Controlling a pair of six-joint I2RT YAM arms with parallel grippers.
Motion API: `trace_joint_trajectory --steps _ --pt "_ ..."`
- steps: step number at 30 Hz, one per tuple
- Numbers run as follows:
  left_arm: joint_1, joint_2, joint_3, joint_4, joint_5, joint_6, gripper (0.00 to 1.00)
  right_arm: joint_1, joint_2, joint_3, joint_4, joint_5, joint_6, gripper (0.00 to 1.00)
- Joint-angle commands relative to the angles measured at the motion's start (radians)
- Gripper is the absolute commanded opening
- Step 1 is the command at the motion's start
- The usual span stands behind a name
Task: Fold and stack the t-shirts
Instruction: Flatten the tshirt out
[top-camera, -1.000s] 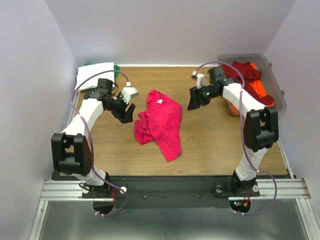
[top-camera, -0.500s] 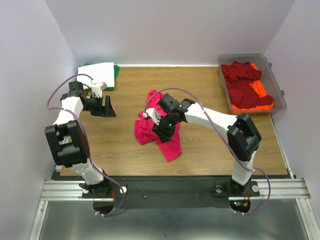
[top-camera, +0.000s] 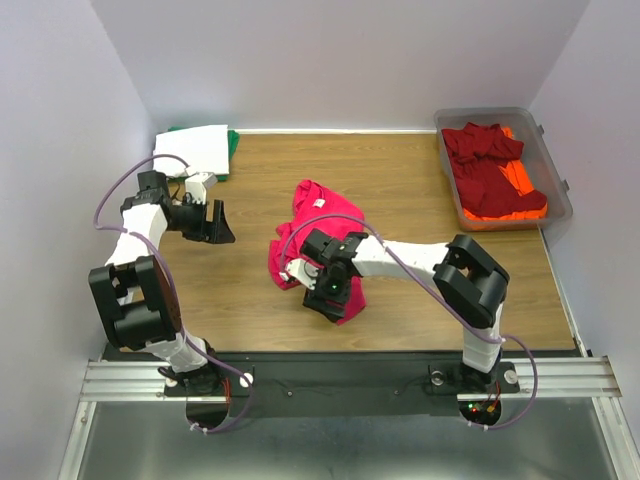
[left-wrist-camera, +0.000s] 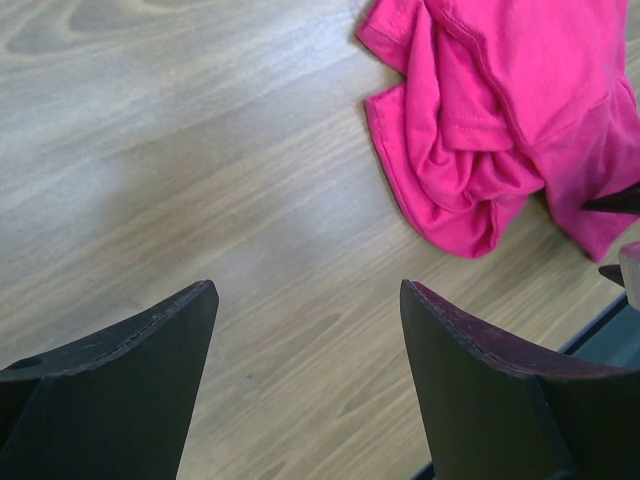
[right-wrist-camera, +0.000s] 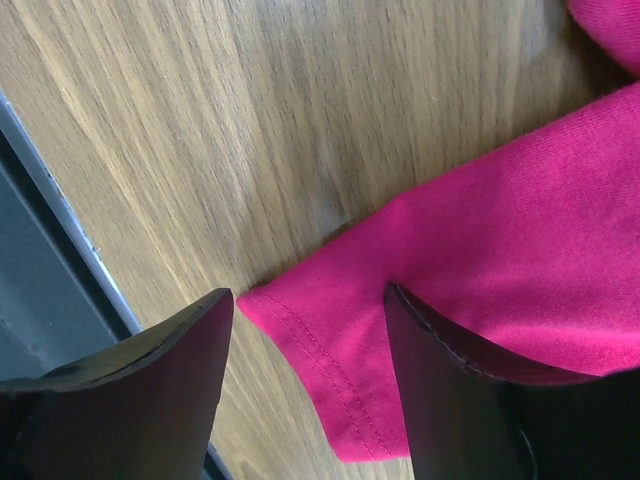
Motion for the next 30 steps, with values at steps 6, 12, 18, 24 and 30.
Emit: trace_joint_trajectory --steps 6,12,18,24,30 --pt "-0.005 -0.078 -0.025 0.06 0.002 -0.042 0.83 0.017 0.034 -0.127 0.095 0.241 0.007 0.01" --pt "-0.06 -0.051 0.018 0.06 -0.058 -0.022 0.81 -0.2 -0.09 0.044 0.092 0.041 0.034 0.01" --pt "-0.19 -0.022 -0.011 0.105 -0.095 -0.094 0.73 -0.457 -0.176 0.24 0.071 -0.196 0.088 0.0" --pt "-0.314 0.054 -0.054 0.218 -0.127 -0.229 0.6 -0.538 -0.293 0.146 0.057 -0.238 0.145 0.01" --pt "-0.319 0.219 0.002 0.24 -0.109 -0.312 0.54 -0.593 -0.331 0.095 0.057 -0.225 0.22 0.01"
